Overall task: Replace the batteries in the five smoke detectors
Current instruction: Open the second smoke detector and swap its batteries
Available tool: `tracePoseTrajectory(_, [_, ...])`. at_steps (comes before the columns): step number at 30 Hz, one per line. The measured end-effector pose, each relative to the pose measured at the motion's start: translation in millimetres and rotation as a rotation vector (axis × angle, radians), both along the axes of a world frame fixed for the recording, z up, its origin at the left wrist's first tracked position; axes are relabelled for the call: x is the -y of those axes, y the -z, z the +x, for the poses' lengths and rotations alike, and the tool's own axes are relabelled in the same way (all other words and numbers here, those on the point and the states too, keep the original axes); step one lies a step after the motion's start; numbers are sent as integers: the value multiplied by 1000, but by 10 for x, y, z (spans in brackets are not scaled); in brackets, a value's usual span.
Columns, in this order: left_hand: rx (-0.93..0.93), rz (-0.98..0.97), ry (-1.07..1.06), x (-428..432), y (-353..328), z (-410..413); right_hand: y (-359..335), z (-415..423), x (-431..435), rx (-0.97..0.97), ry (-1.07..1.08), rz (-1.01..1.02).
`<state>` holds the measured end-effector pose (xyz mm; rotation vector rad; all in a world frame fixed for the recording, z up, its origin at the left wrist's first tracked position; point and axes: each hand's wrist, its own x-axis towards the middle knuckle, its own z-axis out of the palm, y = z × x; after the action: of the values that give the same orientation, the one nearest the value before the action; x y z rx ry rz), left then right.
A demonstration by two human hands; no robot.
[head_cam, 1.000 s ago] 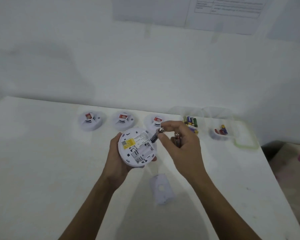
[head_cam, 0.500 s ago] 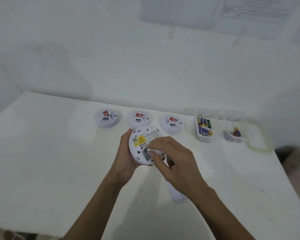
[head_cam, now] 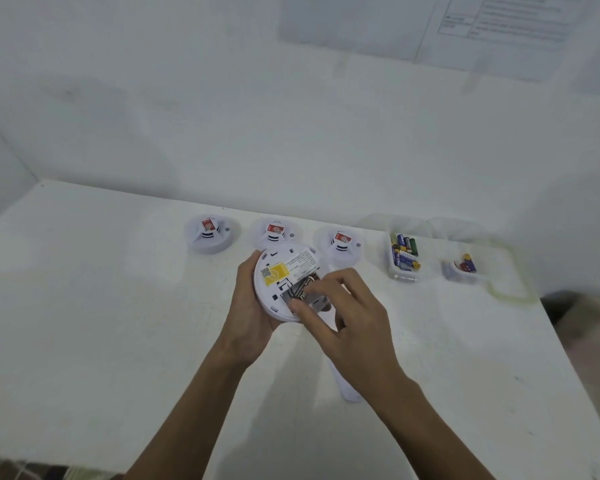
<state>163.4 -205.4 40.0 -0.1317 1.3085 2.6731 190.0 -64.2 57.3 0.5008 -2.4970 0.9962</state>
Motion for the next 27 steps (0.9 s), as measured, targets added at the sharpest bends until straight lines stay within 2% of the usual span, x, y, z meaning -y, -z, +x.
tracePoseTrajectory(8, [-22, -76, -28, -16, 52, 23, 21, 65, 23, -19, 22, -14])
tracePoseTrajectory(12, [-15, -104, -49, -46, 19, 19, -9, 82, 71, 37, 68, -134])
tracePoseTrajectory(18, [-70, -67, -38, -93, -53, 14, -63, 80, 105, 203, 86, -264])
tracePoseTrajectory(23, [-94, -68, -4, -65, -71, 38, -150, 34, 64, 405, 39, -260])
tracePoseTrajectory(27, [-127, -164, -17, -53, -57, 62, -195, -37, 19, 530, 43, -239])
